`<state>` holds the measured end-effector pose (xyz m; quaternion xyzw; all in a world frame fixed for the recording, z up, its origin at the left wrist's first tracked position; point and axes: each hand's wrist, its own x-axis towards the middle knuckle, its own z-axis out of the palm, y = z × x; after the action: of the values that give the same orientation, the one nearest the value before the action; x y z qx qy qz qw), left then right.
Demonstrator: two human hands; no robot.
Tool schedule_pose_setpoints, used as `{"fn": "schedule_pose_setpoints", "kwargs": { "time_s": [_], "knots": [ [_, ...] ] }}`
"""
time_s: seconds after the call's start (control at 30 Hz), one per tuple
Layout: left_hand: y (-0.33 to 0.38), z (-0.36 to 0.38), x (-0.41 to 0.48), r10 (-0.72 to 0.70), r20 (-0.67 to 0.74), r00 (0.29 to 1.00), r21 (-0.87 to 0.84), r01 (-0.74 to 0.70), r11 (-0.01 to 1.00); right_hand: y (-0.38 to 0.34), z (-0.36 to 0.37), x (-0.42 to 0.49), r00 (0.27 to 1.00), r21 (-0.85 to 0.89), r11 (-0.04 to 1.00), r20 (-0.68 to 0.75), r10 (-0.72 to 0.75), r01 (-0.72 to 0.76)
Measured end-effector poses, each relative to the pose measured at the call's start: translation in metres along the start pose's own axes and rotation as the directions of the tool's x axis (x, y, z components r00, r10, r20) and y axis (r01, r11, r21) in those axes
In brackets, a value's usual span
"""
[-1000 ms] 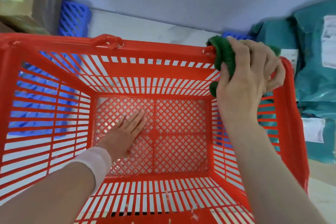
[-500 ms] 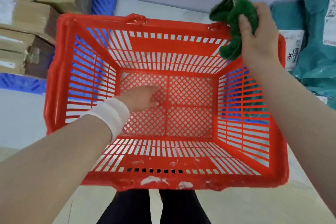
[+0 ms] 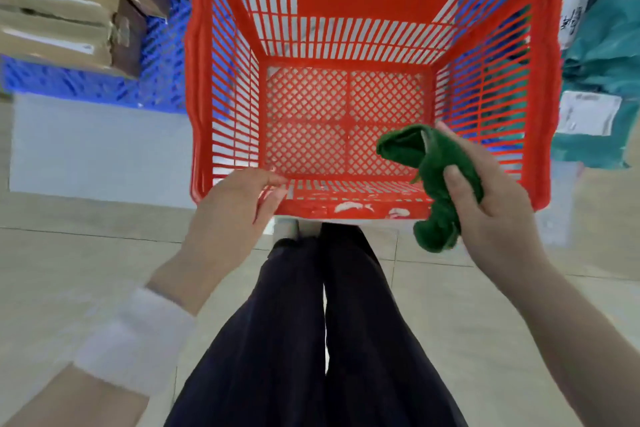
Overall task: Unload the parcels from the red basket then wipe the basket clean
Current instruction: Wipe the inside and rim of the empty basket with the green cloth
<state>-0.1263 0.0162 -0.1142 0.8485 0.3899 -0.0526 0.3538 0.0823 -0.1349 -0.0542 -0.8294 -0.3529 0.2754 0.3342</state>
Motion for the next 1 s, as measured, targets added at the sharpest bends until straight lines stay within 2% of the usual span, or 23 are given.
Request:
{"fn": "schedule_pose_setpoints", "kwargs": {
  "time_s": [0.07, 0.13, 0.2, 0.27, 0.43, 0.53, 0.67, 0.8, 0.87, 0.93, 1.0],
  "knots": [
    [-0.010, 0.012, -0.001, 0.100, -0.021, 0.995, 0.135, -0.097, 0.986, -0.003, 0.030, -0.019, 0.999, -0.078, 0.996, -0.023, -0.035, 0.033],
    [-0.016, 0.022, 0.001, 0.172, -0.049, 0.984, 0.289, -0.151, 0.945, -0.001, 0.064, -0.028, 0.997, -0.235, 0.969, 0.027, -0.073, 0.078],
    [-0.018, 0.025, 0.006, 0.188, -0.068, 0.980, 0.355, -0.152, 0.922, 0.007, 0.092, -0.036, 0.989, -0.469, 0.875, 0.131, -0.071, 0.124],
    [-0.021, 0.025, 0.009, 0.225, -0.087, 0.970, 0.347, -0.182, 0.920, 0.015, 0.107, -0.036, 0.971, -0.614, 0.755, 0.191, -0.142, 0.231],
    [-0.028, 0.027, 0.009, 0.367, -0.123, 0.922, 0.386, -0.296, 0.874, 0.031, 0.120, -0.010, 0.892, -0.633, 0.640, 0.209, -0.400, 0.435],
    [-0.029, 0.025, 0.009, 0.396, -0.107, 0.912, 0.396, -0.326, 0.858, 0.039, 0.123, -0.002, 0.861, -0.649, 0.592, 0.217, -0.459, 0.479],
    [-0.029, 0.025, 0.009, 0.402, -0.110, 0.909, 0.414, -0.326, 0.850, 0.039, 0.123, 0.000, 0.863, -0.658, 0.591, 0.194, -0.466, 0.467],
    [-0.028, 0.026, 0.008, 0.365, -0.123, 0.923, 0.396, -0.291, 0.871, 0.023, 0.125, 0.007, 0.933, -0.563, 0.774, -0.014, -0.360, 0.290],
    [-0.029, 0.027, 0.008, 0.358, -0.135, 0.924, 0.400, -0.280, 0.873, 0.015, 0.124, 0.009, 0.948, -0.589, 0.776, -0.054, -0.315, 0.224],
    [-0.029, 0.027, 0.008, 0.354, -0.138, 0.925, 0.400, -0.275, 0.874, 0.009, 0.120, 0.015, 0.984, -0.563, 0.807, 0.092, -0.153, 0.178],
    [-0.029, 0.027, 0.008, 0.352, -0.137, 0.926, 0.391, -0.277, 0.878, 0.015, 0.114, 0.025, 0.973, -0.488, 0.862, 0.228, -0.028, 0.139]
  ]
}}
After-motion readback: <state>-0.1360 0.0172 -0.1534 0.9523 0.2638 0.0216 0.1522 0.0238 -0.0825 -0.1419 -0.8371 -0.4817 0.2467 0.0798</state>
